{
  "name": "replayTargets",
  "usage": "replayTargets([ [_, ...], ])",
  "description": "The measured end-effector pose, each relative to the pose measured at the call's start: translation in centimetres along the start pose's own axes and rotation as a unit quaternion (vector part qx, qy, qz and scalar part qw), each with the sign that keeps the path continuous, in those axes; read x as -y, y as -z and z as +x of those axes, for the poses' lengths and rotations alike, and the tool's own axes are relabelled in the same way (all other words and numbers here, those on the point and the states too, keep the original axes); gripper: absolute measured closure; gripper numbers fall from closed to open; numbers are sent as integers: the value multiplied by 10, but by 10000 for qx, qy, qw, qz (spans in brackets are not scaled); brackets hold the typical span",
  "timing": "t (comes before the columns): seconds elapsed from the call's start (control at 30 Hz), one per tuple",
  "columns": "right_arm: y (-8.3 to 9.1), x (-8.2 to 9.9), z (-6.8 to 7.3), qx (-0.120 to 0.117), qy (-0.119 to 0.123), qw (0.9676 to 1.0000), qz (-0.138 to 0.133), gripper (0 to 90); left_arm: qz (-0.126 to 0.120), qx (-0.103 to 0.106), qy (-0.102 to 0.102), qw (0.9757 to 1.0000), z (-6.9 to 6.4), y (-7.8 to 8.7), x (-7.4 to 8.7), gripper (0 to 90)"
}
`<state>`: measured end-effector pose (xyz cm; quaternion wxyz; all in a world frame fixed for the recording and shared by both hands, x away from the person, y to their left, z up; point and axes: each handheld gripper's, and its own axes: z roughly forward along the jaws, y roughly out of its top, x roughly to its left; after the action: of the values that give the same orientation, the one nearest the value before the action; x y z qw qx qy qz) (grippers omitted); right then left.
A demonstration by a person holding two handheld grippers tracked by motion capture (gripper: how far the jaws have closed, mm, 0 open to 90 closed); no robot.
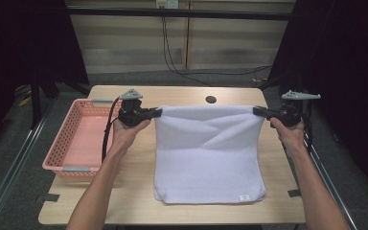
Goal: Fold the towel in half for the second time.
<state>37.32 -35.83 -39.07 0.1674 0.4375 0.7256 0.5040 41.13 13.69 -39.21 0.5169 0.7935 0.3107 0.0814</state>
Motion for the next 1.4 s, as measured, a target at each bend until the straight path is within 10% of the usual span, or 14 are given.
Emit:
replayTargets([
  [0.6,61,57,49,-513,296,9982,58,845,-65,447,-123,9989,-58,46,62,840],
  [1.03,74,125,76,-672,365,9931,890,817,536,635,-52,9965,-84,51,121,822],
  [1.4,80,155,89,-767,261,9866,1417,776,1240,839,-70,9887,-95,48,144,796],
])
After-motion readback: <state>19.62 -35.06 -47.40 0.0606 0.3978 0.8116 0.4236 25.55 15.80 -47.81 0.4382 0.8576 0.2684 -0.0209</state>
